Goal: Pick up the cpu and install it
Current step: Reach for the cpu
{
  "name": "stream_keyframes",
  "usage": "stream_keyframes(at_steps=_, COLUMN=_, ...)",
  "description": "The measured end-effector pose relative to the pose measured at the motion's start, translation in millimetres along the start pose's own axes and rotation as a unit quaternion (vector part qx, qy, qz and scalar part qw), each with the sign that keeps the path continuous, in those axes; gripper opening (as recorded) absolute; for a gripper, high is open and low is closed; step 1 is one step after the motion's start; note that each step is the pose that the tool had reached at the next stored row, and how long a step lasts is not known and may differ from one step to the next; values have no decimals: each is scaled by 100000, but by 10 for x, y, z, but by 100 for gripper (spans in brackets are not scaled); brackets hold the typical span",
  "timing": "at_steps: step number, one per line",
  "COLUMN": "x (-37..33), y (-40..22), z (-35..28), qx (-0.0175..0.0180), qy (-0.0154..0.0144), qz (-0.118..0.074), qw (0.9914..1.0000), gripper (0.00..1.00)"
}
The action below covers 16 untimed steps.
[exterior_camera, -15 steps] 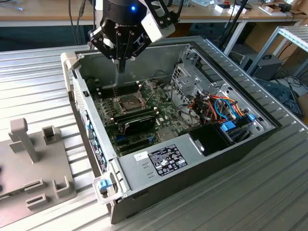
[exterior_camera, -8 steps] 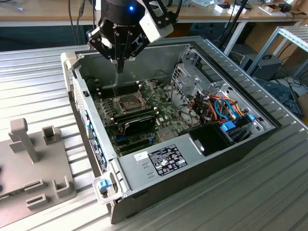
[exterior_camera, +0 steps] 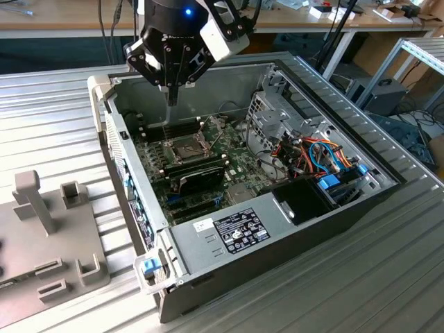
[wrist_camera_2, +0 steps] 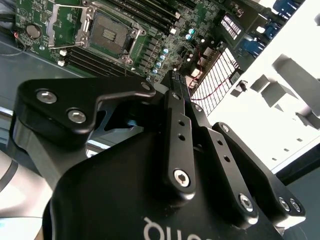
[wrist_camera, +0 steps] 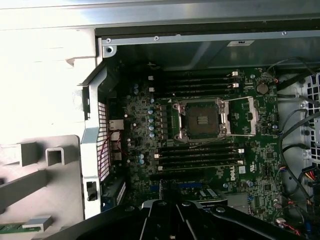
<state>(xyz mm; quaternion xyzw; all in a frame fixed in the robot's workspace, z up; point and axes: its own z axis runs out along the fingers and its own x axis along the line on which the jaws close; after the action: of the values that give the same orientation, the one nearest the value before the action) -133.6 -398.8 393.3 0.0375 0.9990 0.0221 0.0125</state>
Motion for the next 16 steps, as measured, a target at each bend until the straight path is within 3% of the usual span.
stream_keyframes(at_steps=16, x=28, y=-2, z=-1, qx=2, qy=0, qz=1, qw=100000, gripper=11)
